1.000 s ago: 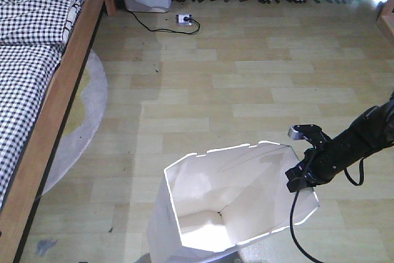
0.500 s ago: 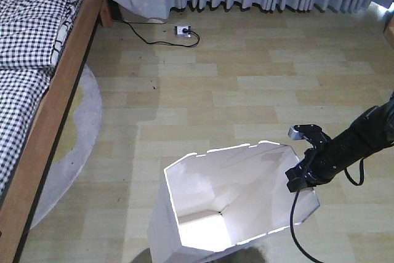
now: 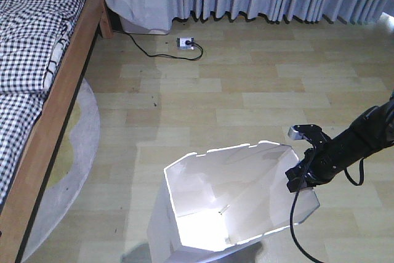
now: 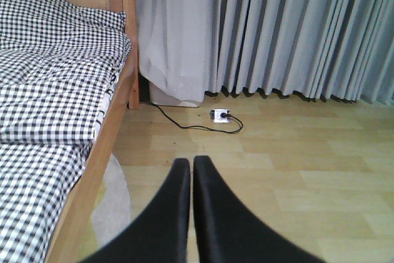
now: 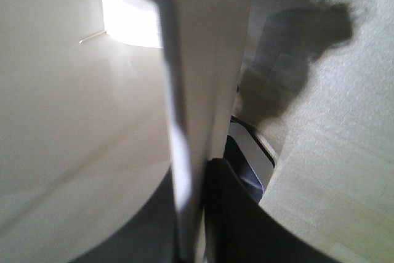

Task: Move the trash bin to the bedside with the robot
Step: 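Carry the bin in the right gripper, driving toward the bed, then drive forward with the bin toward the curtains beside the bed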

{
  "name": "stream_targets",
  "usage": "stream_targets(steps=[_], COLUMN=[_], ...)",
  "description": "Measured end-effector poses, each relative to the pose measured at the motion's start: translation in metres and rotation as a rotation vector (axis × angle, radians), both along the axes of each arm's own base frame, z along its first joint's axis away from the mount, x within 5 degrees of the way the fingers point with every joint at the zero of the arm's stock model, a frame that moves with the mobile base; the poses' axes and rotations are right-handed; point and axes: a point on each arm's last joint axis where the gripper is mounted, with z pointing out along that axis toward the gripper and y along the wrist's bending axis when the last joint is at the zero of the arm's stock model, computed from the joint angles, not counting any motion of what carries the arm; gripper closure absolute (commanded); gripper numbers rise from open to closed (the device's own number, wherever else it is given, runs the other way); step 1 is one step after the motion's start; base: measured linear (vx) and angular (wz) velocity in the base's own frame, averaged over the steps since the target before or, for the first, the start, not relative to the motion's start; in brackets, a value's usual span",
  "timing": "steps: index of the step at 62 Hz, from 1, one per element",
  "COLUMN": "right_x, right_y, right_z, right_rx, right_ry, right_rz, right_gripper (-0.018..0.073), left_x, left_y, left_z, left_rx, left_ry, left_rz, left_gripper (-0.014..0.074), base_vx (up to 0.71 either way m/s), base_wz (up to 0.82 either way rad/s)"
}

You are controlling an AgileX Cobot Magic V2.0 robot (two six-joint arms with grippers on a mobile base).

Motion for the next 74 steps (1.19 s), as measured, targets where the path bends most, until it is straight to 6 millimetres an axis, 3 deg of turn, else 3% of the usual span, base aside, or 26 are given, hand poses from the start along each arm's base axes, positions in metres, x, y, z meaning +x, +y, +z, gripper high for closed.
stream_targets(steps=[74], right_x=[0.0000], right_y=[0.0000], right_z=[0.0000], right_rx=[0.000], right_ry=[0.000], right_rz=[0.000], right_gripper=[0.0564], left_x=[0.0000], left_y=[0.0000], left_z=[0.0000], left_rx=[0.000], left_ry=[0.000], left_rz=[0.000], left_gripper=[0.0602], base_vx=[0.25], base_wz=[0.00])
